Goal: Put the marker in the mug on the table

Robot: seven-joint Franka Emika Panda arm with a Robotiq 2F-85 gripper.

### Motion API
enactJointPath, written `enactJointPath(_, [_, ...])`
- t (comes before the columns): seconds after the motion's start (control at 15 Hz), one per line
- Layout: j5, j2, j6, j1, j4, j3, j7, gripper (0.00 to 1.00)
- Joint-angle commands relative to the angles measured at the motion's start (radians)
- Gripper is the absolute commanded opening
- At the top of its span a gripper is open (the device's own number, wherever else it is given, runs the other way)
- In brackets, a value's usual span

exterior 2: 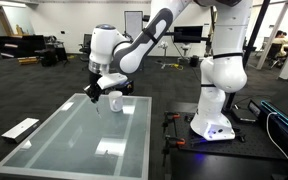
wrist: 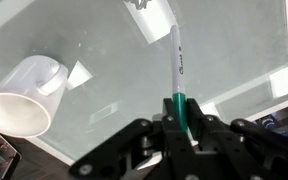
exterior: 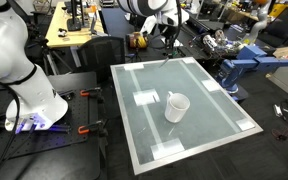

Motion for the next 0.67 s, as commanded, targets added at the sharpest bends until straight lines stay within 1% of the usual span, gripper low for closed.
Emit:
enactJointPath(0.0, [0.089, 0.085, -0.081, 0.011, 0.102, 0.027, -0.076, 0.04])
enactJointPath(0.2, [0.137, 0.142, -0.156, 0.028, 0.172, 0.036, -0.105, 0.04])
enactJointPath(0.6, [0.187, 0.265, -0.305, 0.052, 0.319, 0.029, -0.103, 0.04])
